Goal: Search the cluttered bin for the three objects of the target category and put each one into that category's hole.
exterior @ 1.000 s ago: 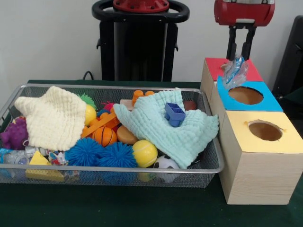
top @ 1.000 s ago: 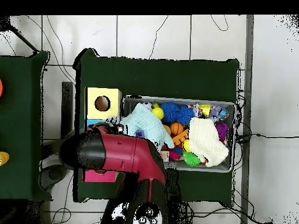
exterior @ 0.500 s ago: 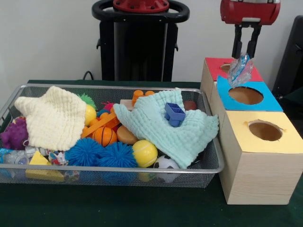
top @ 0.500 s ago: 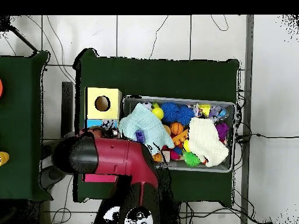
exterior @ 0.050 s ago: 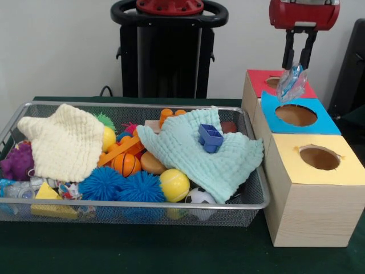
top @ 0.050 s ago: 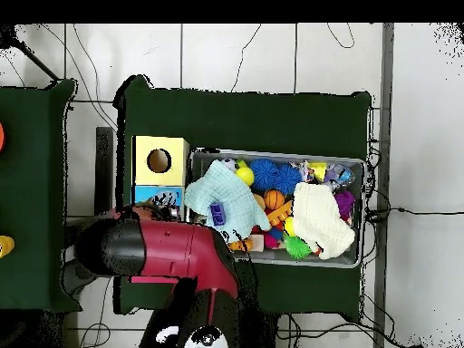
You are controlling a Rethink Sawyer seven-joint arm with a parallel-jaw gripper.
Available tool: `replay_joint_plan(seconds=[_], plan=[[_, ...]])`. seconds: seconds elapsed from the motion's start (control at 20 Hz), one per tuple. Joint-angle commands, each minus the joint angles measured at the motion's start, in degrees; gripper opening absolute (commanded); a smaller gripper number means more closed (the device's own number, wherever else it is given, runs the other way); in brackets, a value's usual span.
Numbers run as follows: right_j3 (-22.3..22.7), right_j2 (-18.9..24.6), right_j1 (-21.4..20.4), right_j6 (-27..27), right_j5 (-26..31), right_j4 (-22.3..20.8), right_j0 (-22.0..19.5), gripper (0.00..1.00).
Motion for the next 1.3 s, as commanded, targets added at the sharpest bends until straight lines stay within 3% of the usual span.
replay_joint_plan(seconds=[0.05,0.9,0.95,1.3], plan=[[5.0,-0.2,2.5,17.7,-0.3,2.8,0.7,0.00],[4.3,-1.0,2.9,20.0,-0.3,2.6,2.0,0.00],[4.0,-1.3,3.1,19.6,-0.4,2.2,2.1,1.00],[3.5,-0.8,2.9,18.8,0.6,2.3,1.7,1.00]])
